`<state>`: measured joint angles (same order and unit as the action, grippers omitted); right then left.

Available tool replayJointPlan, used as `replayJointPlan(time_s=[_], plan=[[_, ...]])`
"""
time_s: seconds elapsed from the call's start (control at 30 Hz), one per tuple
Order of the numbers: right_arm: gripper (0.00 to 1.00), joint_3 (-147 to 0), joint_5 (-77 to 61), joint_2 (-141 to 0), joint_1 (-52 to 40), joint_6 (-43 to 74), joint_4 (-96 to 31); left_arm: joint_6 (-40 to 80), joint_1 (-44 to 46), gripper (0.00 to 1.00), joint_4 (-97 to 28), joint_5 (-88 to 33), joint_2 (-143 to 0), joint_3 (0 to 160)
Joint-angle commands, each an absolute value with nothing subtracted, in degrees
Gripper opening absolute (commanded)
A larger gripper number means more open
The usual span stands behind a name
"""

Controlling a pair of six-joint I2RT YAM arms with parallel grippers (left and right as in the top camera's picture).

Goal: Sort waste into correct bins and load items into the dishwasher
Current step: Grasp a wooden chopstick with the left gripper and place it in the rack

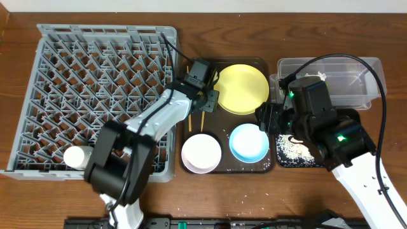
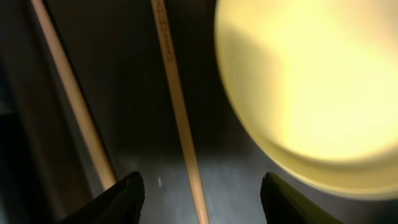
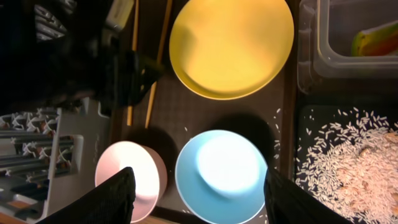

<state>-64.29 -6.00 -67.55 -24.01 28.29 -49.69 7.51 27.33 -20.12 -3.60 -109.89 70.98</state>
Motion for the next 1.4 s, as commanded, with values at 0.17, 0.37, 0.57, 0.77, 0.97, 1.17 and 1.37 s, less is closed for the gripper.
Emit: replayJointPlan(time_s=[0.17,0.37,0.57,0.77,0.97,1.17,1.37], plan=[[0.64,-64.0,-6.3,-68.9,-23.6,28.7,-50.0,10.5,28.1,0.37,-20.3,-1.0,-117.8,71.6],[0.63,-64.0,-6.8,-70.1,-23.7,28.7,-50.2,15.1,28.1,0.15,-23.2,-1.0,-118.6,71.6],[0.58,-64.0,-7.6,-70.1,-23.7,28.7,-50.6,16.1,28.0,0.08,-29.4,-1.0,-114.0,72.7],[0.57,-64.0,-7.9,-70.1,-23.7,28.7,-50.7,17.2,27.9,0.08,-33.5,-2.1,-100.0,74.3],[0.58,-64.0,-8.0,-70.1,-23.7,28.7,-50.7,16.2,24.6,0.08,-40.9,4.4,-87.6,74.3],[0.57,-64.0,-8.0,-70.1,-23.7,28.7,-50.6,15.1,17.8,0.08,-46.0,9.9,-88.5,71.5],[0.57,-64.0,-8.0,-70.1,-23.7,28.7,-50.7,15.1,17.4,0.08,-46.0,9.1,-95.0,70.6]])
